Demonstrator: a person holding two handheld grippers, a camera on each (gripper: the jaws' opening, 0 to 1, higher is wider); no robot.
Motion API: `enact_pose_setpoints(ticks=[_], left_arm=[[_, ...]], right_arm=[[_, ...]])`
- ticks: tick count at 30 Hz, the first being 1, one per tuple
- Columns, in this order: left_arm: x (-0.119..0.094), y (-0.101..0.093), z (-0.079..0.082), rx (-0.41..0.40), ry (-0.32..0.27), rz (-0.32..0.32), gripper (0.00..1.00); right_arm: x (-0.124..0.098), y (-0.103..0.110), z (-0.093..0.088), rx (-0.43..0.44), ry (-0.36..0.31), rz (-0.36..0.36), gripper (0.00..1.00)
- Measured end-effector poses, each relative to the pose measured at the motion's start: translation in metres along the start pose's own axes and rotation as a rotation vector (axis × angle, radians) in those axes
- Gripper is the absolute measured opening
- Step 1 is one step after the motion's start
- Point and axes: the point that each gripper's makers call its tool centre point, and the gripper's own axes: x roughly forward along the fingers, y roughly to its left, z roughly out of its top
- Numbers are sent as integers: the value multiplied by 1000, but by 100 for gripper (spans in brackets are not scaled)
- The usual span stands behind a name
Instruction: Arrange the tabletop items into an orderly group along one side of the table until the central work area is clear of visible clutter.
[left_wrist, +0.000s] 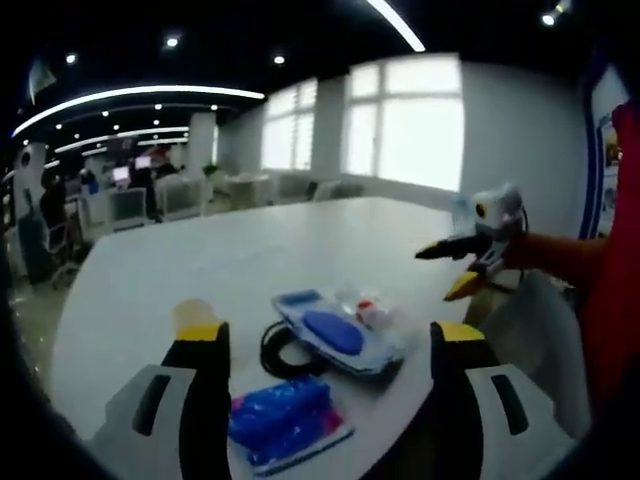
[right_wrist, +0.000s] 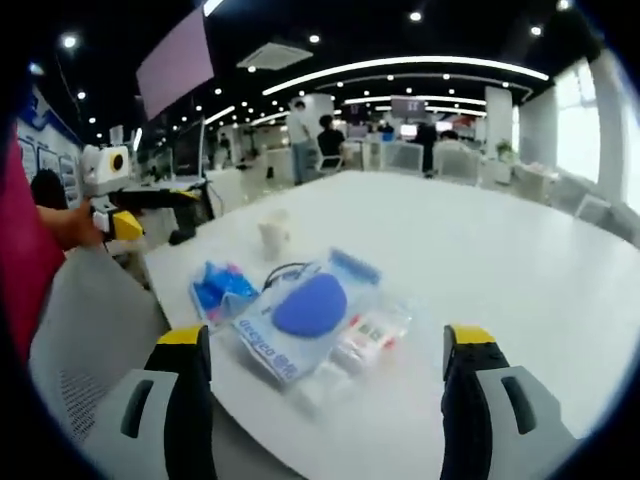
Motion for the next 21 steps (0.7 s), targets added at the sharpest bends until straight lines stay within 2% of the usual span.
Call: enact_pose_setpoints(ticks=[6,12,21], left_arm=[[-2,-2,0,5,6,-5,77],[-4,-2,2,15,7,-5,76],[-8,1,1,16,12,1,74]], right_arm=[[17,-12,-28,-39,83,-12,94],[33,-15,-44,-55,135,-7,94],[48,-20,-52,-38,165,-14,92]])
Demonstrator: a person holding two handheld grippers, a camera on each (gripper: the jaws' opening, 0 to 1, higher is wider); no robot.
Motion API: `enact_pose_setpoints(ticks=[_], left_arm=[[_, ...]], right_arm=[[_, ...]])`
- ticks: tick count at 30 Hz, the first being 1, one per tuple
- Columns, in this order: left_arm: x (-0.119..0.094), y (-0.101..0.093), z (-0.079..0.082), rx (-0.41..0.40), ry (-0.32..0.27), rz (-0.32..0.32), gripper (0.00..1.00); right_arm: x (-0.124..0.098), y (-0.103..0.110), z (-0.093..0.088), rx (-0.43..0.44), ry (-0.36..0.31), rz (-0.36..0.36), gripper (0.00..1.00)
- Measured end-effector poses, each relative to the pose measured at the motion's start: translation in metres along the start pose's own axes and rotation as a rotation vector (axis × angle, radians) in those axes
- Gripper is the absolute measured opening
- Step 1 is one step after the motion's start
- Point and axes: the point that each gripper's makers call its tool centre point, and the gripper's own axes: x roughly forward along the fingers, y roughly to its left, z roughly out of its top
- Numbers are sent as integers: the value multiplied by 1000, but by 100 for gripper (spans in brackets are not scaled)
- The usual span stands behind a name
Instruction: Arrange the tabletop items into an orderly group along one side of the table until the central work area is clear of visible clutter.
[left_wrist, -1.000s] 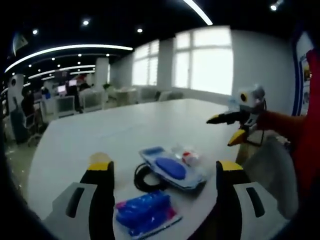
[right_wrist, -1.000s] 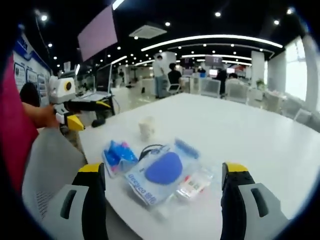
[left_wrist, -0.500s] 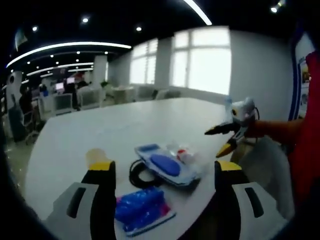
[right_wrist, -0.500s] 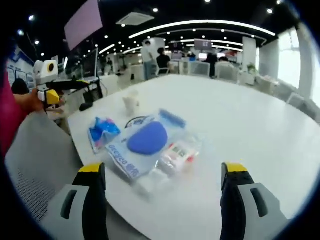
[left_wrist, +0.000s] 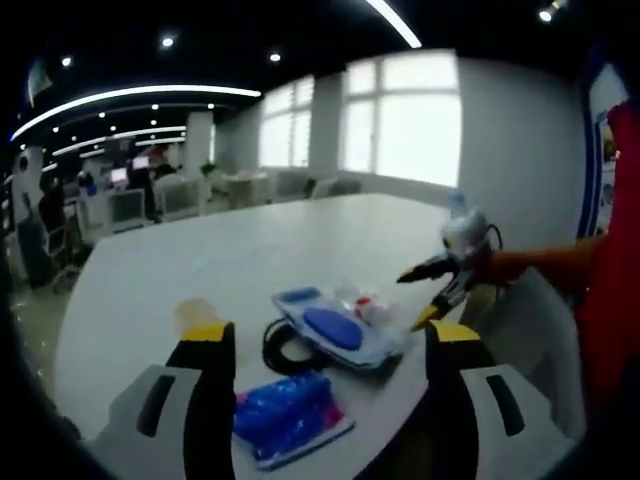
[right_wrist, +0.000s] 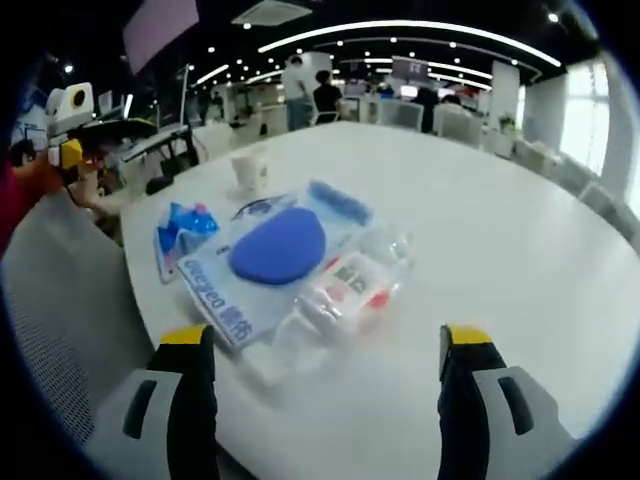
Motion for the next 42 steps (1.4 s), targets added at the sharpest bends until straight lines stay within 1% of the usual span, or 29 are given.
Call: enact_pose_setpoints(ticks=[3,4,5,6,7,9,10,13,18,23,25,28,35,38,40,42], left_arm=[[-1,0,2,-5,-6,3,74],[-1,1,2,-6,-8,4,73],[0,1,2,-7,-8,4,73],[0,1,2,-8,-7,3,73],[0,1,2,-9,-7,2,72],[1,0,2,-11,-8,0,72],[1,0,2,-12,-9,-1,71],[1,-1,2,-17,-11,-2,70],[0,-1,1,-15,-9,-3,70],[-2,0,0,-20,-9,-2,69],[-2,0,0,-20,-9,-4,68],[-2,-1,1,-19,-13,-5,68],[-4,1,-1,-24,-12,-2,66],[-5,1,-3,-26,-10,-2,66],[-4,1,-2,-27,-12,-2,65],[-4,1,-1,-25,-16,-3,65]], right_arm=[[-1,-1,1,0,0,-13,88],[0,-1,2,8,0,-14,84],[-1,1,1,49,13,1,80],[-1,3,1,71,17,7,75],[-2,3,0,88,22,9,69],[-3,3,0,116,29,16,61],[-4,3,0,126,28,15,57],[-5,5,1,144,31,20,51],[-4,11,-1,193,54,32,50],[-1,18,-3,220,101,29,45],[0,21,-8,228,133,41,44],[2,21,-16,226,165,44,43],[9,26,-20,236,186,65,43],[11,25,-24,212,212,61,41],[11,25,-23,225,213,59,41],[9,22,-23,216,216,47,39]])
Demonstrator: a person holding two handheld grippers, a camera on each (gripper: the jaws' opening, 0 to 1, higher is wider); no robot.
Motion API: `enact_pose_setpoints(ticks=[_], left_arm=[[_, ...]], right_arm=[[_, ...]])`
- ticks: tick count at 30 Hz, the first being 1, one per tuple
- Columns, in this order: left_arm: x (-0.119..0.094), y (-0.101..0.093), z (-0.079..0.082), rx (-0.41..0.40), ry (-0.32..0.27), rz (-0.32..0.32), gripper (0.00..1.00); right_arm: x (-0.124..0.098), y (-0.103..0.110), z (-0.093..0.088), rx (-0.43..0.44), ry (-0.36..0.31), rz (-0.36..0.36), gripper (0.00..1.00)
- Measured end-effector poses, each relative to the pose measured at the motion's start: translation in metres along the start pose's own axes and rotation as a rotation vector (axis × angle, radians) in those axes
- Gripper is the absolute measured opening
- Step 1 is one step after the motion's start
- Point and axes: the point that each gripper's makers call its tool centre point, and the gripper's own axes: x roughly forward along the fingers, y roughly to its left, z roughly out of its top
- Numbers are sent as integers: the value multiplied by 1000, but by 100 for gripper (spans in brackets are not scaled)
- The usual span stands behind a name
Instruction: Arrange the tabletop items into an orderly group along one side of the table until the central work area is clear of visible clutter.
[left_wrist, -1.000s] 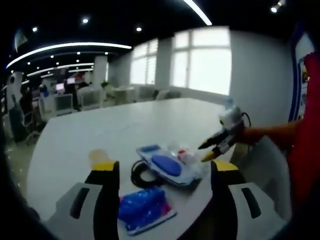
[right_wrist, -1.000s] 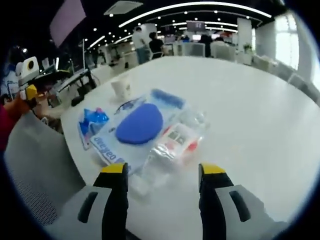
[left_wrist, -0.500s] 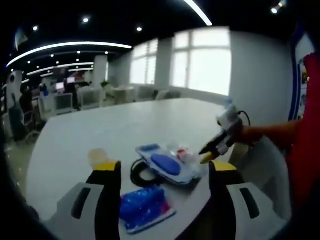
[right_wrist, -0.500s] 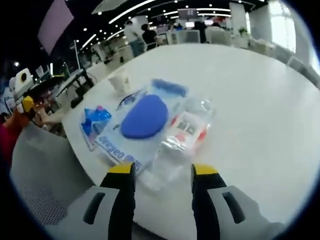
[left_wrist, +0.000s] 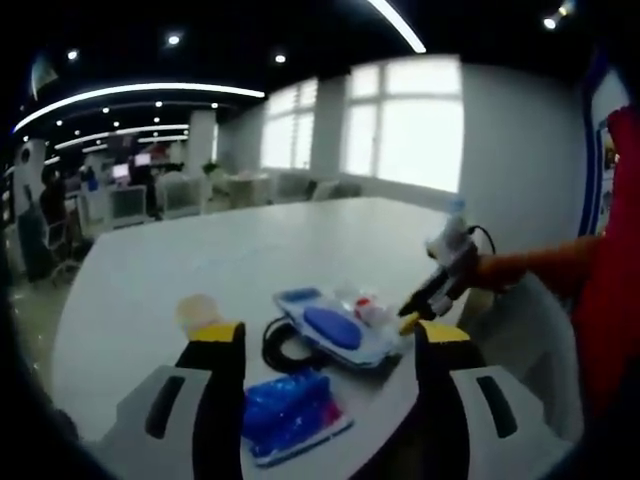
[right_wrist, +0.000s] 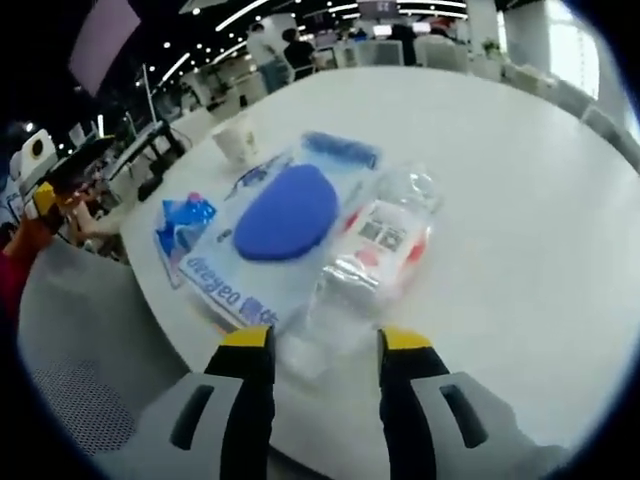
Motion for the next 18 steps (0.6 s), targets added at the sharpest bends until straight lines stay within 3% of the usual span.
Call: enact_pose_setpoints(ticks=[18], left_arm=[[-1,0,-1,-6,4,0,62]], right_arm=[[-20,-39,-7,-16,4,-141,36]])
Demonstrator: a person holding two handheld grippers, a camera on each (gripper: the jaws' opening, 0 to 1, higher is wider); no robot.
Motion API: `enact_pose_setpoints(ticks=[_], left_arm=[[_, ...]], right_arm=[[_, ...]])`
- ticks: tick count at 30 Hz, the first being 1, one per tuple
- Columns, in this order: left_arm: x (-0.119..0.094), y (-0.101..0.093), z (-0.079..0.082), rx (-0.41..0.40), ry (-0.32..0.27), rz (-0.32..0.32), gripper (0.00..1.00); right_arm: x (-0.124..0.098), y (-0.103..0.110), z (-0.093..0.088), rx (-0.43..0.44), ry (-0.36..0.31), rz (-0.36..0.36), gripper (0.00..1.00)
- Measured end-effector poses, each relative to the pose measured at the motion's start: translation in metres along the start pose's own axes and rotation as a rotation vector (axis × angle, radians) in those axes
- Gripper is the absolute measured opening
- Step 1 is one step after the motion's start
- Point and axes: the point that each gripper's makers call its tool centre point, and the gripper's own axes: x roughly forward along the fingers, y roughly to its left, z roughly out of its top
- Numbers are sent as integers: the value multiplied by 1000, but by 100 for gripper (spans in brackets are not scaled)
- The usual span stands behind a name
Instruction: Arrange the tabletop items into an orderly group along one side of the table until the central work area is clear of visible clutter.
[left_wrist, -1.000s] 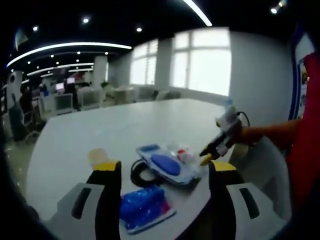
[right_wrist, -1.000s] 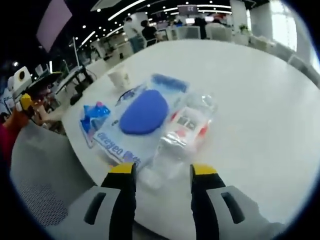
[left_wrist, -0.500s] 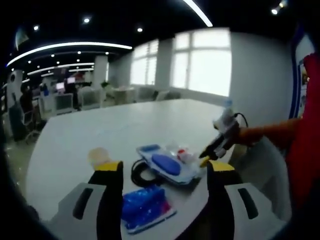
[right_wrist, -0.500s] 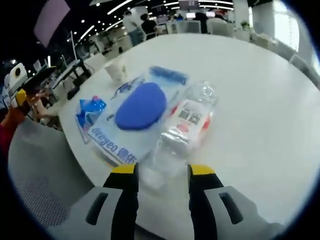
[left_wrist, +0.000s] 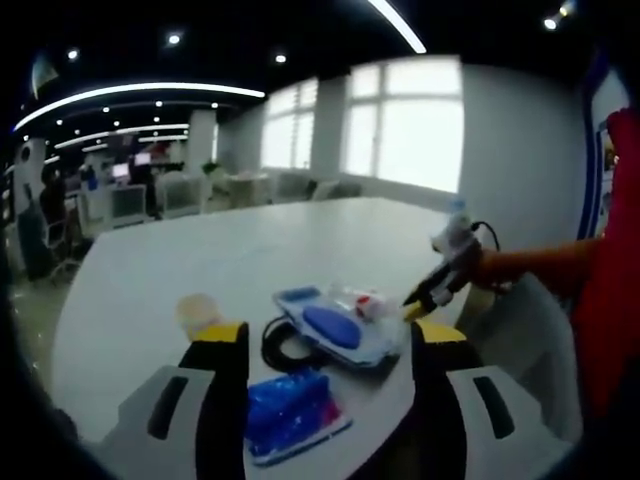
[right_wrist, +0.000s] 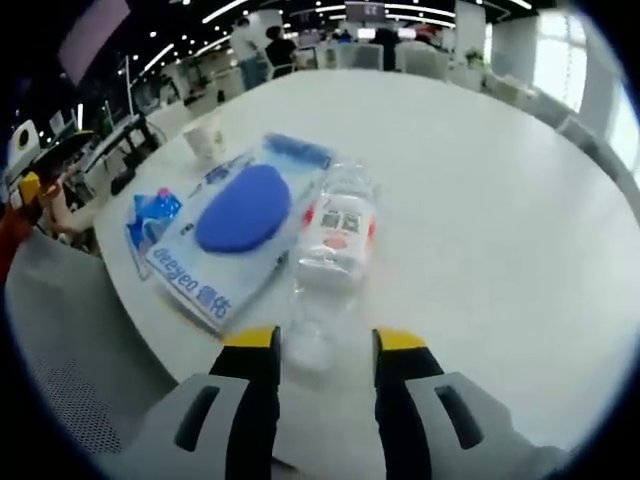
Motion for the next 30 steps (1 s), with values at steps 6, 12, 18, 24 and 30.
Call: enact_pose_setpoints(ticks=[6,12,18,24,30], left_arm=[[1,0,-1,2,5,-3,61],[3,-2,-1,2,7,-10,61],[2,-1,-1,1,7,-8,60],[0,1,-2,-7,7,-2,59],[2,1,-1,-13,1,-8,59]], right_arm=[[-3,-9,-3,17,-9,-16,35],[0,-3,-4,-2,-9,-7,35],[6,2,-6,-8,1,5,32],[6,2,-6,-17,7,7,24],[4,2,-7,-28,16,4,23]])
